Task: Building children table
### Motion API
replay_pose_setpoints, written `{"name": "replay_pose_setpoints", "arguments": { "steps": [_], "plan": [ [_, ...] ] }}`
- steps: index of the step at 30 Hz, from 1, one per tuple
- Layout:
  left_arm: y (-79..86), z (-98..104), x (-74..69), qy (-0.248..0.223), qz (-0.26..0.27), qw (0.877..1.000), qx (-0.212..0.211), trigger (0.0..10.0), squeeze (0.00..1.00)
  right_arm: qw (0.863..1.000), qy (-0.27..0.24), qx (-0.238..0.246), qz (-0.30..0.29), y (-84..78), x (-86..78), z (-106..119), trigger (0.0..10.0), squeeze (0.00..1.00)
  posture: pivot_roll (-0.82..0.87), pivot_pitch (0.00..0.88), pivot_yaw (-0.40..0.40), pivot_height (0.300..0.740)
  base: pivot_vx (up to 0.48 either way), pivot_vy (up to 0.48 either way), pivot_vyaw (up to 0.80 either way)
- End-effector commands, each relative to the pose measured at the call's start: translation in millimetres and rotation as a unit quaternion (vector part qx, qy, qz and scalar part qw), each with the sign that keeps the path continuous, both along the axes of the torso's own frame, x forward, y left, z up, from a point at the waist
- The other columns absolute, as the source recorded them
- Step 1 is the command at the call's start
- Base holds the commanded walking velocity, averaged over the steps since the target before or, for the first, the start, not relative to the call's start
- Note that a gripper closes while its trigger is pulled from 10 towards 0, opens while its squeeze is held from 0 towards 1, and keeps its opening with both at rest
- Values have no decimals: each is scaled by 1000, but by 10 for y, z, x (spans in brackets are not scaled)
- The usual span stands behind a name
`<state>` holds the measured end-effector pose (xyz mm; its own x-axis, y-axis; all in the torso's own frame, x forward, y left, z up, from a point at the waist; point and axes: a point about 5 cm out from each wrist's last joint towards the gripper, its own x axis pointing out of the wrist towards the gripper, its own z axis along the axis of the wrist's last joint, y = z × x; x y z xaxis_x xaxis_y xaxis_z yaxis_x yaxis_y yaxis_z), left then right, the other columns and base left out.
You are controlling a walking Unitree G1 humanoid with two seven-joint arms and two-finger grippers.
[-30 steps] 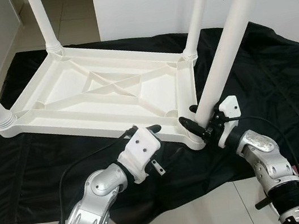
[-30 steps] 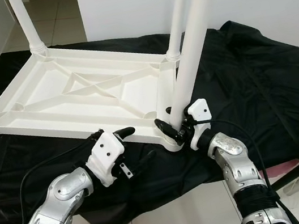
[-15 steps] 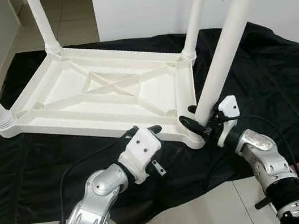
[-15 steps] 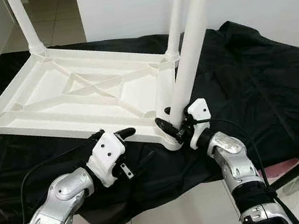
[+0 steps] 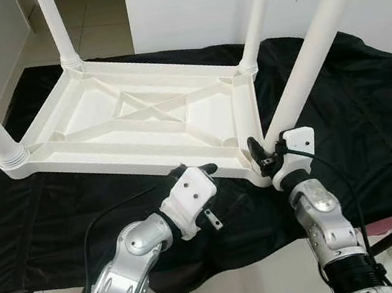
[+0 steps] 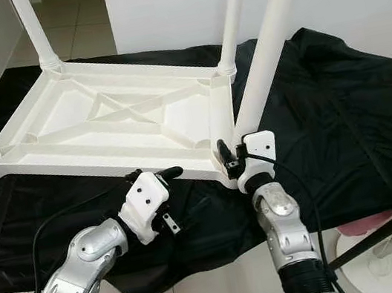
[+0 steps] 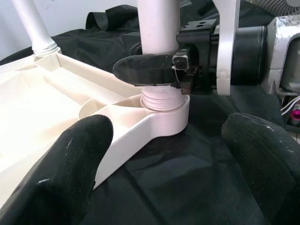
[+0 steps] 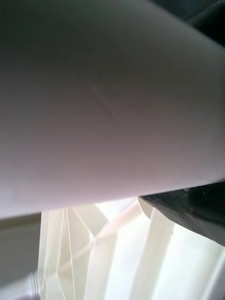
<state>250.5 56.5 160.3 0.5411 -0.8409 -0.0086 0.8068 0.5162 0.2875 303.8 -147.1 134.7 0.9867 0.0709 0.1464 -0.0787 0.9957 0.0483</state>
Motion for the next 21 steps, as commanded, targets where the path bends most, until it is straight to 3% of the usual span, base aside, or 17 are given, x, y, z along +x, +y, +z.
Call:
{"name": "replay_pose_setpoints", "arguments": {
  "steps": [1,5,9,18,19,21],
  "plan": [
    [-42,-14,-25,3,-19,1000,7,10000,0,999,40,0,-35,-19,-43,-146,10000,0,-10,70,-95,740,0,0,0],
    [-48,-26,-41,5,-21,1000,7,10000,0,996,54,15,-71,183,-80,-179,10000,0,-4,68,-96,740,0,0,0],
    [-48,-29,-44,7,-21,1000,7,10000,0,996,59,18,-69,273,-106,-175,10000,0,-4,68,-96,740,0,0,0],
    [-42,-32,-46,6,-17,1000,7,10000,0,996,51,14,-76,224,-114,-130,10000,0,1,59,-106,740,0,0,0],
    [-37,-35,-47,6,-17,1000,7,10000,0,996,48,18,-71,225,-117,-123,10000,145,1,56,-104,740,0,0,0],
    [-33,-38,-50,6,-17,1000,8,10000,0,997,42,21,-68,221,-123,-107,10000,145,1,56,-104,740,0,0,0]
  ]
}}
